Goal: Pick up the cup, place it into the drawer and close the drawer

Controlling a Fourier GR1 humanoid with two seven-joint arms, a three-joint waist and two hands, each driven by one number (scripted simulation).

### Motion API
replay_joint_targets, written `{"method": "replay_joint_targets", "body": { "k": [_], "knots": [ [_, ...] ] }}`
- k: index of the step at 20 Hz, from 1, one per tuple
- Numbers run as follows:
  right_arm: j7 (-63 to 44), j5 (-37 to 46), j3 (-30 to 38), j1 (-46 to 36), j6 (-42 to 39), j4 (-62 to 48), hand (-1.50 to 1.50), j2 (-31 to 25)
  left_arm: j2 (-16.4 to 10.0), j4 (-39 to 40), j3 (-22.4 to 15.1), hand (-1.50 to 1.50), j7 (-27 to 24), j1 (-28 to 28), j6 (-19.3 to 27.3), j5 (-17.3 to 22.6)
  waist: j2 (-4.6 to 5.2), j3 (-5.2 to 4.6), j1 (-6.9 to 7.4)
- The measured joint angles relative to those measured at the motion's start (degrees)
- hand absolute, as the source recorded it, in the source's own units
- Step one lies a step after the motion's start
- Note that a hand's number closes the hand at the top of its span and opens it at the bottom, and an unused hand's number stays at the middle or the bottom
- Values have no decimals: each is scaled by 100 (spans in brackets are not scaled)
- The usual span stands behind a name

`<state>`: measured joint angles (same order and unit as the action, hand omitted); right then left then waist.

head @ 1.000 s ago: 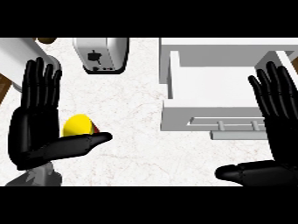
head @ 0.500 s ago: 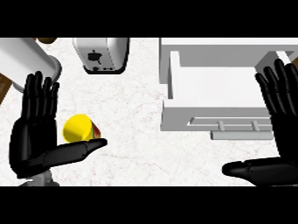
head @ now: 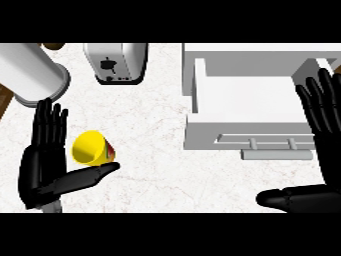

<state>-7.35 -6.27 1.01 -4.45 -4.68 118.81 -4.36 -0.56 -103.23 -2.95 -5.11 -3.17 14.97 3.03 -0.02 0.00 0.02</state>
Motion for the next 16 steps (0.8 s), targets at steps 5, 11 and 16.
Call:
{"method": "replay_joint_targets", "body": {
  "k": [5, 11, 16],
  "knots": [
    [3, -84, 72, -92, -40, -110, -150, -10, -10, 655, 185, -150, -528, -29, 30, 102, 2, 0, -2],
    [-140, -136, 104, -114, -66, -33, -150, -36, -85, 1516, 506, -150, -1172, -29, -323, 323, 2, -1, -3],
    [-107, -117, 134, -255, -88, -211, -150, -53, -175, 2097, 728, -150, -1580, 11, -593, 455, 2, -1, 1]
  ]
}}
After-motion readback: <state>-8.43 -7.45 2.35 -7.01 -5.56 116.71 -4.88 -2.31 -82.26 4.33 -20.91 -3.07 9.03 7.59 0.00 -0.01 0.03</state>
